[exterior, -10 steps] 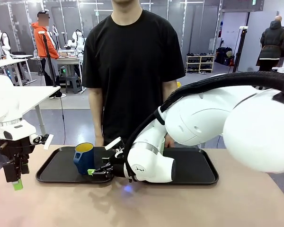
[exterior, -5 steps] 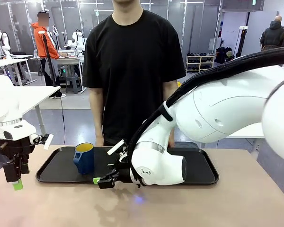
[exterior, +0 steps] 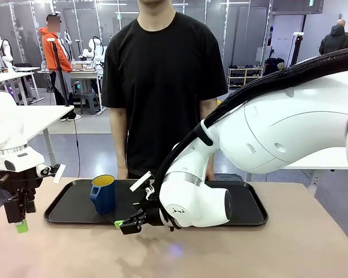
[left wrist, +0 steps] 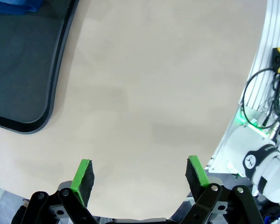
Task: Sort and store the cups by type.
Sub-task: Pick up the Handle plastic cup and place it into the empty Flat Tray.
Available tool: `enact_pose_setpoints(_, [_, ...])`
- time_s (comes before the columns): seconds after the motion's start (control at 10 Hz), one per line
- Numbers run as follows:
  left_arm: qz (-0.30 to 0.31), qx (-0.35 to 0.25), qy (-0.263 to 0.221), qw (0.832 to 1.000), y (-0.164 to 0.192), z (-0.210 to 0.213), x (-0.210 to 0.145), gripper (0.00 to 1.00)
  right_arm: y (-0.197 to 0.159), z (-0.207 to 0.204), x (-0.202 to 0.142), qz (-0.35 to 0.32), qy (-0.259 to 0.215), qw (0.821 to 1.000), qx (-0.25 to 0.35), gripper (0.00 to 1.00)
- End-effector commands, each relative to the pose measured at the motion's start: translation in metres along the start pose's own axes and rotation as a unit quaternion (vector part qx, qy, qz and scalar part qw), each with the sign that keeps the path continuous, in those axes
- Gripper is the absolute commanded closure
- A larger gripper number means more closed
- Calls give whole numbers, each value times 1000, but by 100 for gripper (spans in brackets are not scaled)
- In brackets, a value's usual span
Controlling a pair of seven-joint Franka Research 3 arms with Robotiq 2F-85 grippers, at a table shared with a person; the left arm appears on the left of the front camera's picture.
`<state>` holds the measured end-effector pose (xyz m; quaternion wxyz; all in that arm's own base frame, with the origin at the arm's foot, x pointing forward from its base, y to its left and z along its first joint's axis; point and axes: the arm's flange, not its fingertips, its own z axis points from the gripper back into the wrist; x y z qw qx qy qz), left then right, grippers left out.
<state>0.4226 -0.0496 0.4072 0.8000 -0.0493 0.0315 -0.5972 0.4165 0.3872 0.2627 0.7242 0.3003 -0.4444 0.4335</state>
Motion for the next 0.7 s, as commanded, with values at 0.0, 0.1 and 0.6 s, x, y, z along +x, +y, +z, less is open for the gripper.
enact_pose_setpoints(0.0, [5,0,2,1000,0,3,0,0,0,-5,-3,2,-3,1000,2,0])
enact_pose_setpoints(0.1, [5,0,2,1000,0,3,0,0,0,-5,-3,2,-3,1000,2,0])
enact_pose_setpoints(0.6, [5,0,2,1000,0,3,0,0,0,-5,-3,2,-3,1000,2,0])
